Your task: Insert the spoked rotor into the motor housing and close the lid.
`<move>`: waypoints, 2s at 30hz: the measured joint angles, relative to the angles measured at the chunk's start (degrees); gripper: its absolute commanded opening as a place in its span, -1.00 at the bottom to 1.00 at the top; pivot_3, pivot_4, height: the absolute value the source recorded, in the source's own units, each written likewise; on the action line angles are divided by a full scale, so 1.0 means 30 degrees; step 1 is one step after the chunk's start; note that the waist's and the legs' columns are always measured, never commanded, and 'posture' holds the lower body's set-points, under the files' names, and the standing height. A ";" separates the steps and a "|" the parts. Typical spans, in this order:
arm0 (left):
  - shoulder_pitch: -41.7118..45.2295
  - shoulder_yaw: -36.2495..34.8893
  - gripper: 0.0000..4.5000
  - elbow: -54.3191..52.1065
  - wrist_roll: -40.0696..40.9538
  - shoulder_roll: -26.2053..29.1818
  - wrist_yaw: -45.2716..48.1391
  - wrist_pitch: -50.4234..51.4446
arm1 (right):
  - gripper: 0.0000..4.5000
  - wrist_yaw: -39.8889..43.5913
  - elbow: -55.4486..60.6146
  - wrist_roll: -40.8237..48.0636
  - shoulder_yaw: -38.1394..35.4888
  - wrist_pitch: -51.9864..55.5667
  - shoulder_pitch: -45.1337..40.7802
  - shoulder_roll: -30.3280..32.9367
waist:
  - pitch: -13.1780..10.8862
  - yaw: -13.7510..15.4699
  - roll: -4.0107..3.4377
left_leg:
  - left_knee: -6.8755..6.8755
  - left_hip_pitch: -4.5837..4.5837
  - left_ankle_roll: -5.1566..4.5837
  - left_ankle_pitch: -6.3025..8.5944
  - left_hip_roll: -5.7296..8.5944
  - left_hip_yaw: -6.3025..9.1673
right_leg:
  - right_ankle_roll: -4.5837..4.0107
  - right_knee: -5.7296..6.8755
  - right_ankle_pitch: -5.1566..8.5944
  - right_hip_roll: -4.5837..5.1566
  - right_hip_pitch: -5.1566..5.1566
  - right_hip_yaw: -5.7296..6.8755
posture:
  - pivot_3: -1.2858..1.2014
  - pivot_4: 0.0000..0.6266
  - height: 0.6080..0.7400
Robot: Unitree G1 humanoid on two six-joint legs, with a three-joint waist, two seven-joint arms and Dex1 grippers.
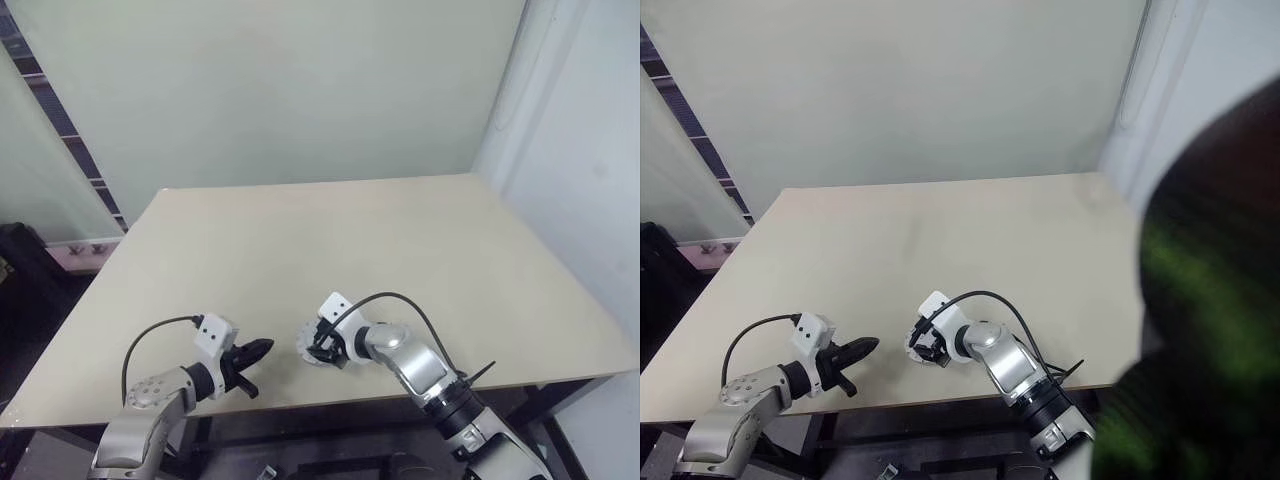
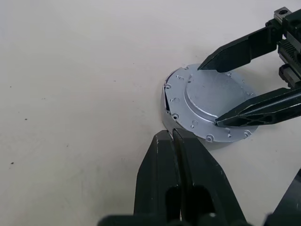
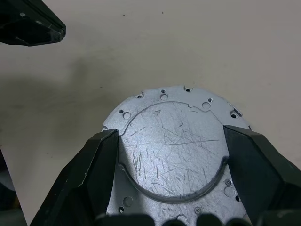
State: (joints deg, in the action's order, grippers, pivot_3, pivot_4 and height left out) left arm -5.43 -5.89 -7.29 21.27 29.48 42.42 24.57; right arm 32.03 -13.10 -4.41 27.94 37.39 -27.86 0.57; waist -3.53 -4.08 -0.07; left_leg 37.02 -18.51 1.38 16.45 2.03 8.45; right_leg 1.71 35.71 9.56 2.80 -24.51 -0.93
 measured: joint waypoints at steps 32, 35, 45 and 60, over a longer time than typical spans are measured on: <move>0.0147 0.0113 -1.00 0.0001 -0.0001 -0.0011 0.0024 -0.0007 | 0.46 -0.1982 -0.0341 0.0486 -0.0732 0.1233 -0.0059 -0.0894 | 0.0008 -0.0004 -0.0002 | 0.0007 0.0019 -0.0002 -0.0003 -0.0002 0.0001 | -0.0003 0.0009 0.0002 -0.0001 0.0017 0.0002 | 0.03 -1.00 1.00; 0.0148 0.0113 -1.00 0.0002 -0.0001 -0.0011 0.0024 -0.0006 | 0.46 -0.1973 -0.0411 0.0489 -0.0676 0.1159 -0.0115 -0.0817 | 0.0007 -0.0001 -0.0005 | 0.0028 0.0018 -0.0001 -0.0004 -0.0002 0.0000 | -0.0003 0.0012 0.0002 -0.0001 0.0026 0.0003 | 0.03 -1.00 1.00; 0.0167 0.0148 -1.00 0.0006 0.0000 -0.0013 0.0025 -0.0003 | 0.46 -0.1669 -0.0741 0.0532 -0.0627 0.1075 -0.0366 -0.0522 | 0.0012 0.0008 -0.0019 | 0.0078 0.0009 -0.0001 -0.0004 0.0006 0.0001 | -0.0003 0.0011 0.0002 0.0001 0.0044 0.0002 | 0.03 -1.00 1.00; 0.1026 0.1353 -1.00 0.0369 -0.0395 -0.0618 0.0016 -0.0281 | 0.46 -0.1157 -0.1277 0.0495 -0.0381 0.0783 -0.0826 -0.0279 | 0.0045 0.0013 -0.0049 | 0.0084 0.0011 -0.0001 -0.0004 0.0017 0.0003 | -0.0004 0.0008 0.0003 0.0003 0.0059 -0.0001 | 0.03 -1.00 1.00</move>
State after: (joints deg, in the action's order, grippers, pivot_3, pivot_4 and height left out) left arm -2.36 -1.83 -6.18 20.08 27.63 42.47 23.72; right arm 28.55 -16.93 -2.93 26.80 39.74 -30.33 -0.27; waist -3.39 -4.04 -0.21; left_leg 37.28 -18.48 1.37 16.44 2.08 8.46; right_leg 1.70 35.73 9.57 2.81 -24.33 -0.93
